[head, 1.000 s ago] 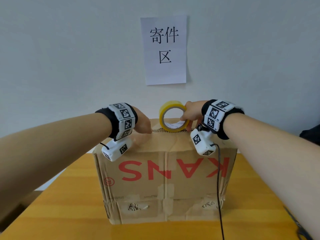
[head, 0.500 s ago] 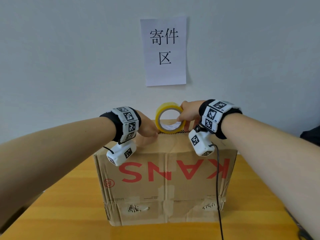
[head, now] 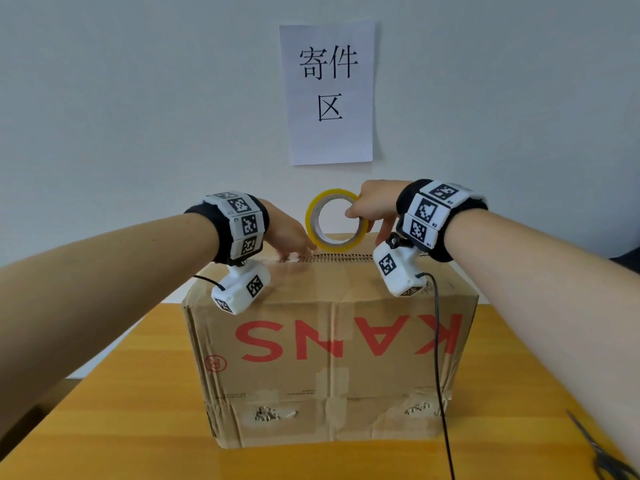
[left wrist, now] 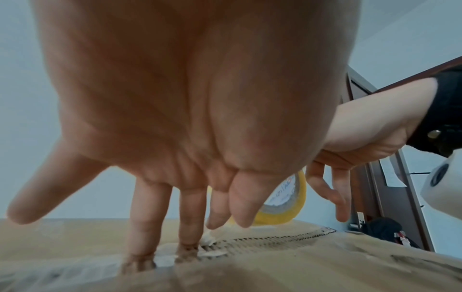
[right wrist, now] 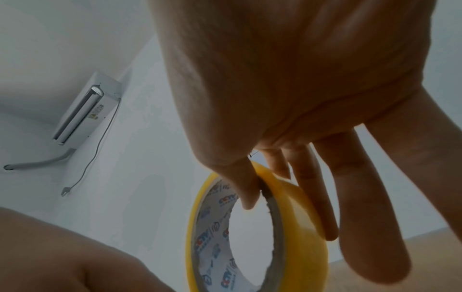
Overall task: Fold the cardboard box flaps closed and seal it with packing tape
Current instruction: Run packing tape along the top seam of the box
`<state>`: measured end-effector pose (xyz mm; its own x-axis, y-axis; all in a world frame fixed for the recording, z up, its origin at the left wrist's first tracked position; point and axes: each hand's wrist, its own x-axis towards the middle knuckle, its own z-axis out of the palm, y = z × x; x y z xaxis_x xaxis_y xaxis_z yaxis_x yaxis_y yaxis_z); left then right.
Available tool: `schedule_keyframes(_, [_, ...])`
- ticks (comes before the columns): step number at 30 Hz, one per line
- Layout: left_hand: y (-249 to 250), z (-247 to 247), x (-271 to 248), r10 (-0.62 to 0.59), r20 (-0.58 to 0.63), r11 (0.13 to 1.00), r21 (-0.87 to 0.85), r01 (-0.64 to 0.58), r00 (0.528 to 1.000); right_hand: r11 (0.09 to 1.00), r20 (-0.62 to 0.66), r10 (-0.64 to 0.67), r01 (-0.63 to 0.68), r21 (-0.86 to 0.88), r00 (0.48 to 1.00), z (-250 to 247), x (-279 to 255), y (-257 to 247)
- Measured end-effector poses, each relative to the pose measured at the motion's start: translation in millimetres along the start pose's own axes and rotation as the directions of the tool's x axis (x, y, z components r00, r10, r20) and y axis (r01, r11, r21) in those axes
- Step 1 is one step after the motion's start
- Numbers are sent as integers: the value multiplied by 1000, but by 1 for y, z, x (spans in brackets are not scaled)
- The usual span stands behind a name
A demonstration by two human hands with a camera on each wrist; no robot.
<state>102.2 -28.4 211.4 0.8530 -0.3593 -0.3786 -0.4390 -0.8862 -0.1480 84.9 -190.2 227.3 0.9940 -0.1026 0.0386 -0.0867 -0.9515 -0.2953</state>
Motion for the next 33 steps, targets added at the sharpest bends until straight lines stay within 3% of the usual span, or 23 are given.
schedule_keyframes(12, [-1,5,14,77,43,995,54,-79,996,991,16,47,-45,-125,999,11,-3,4])
schedule_keyframes(22, [-8,19,55,23,25,995,97,-25,999,990,-3,-7,6,-141,1000,13,-7,3])
schedule_keyframes(26, [-7,22,57,22,14,994,102,-24,1000,993,46,27,-21,-119,999,19,-4,4])
schedule_keyframes(33, [-1,15,52,-25,20,999,41,24,1000,990,22,47,-44,-137,999,28,9,5])
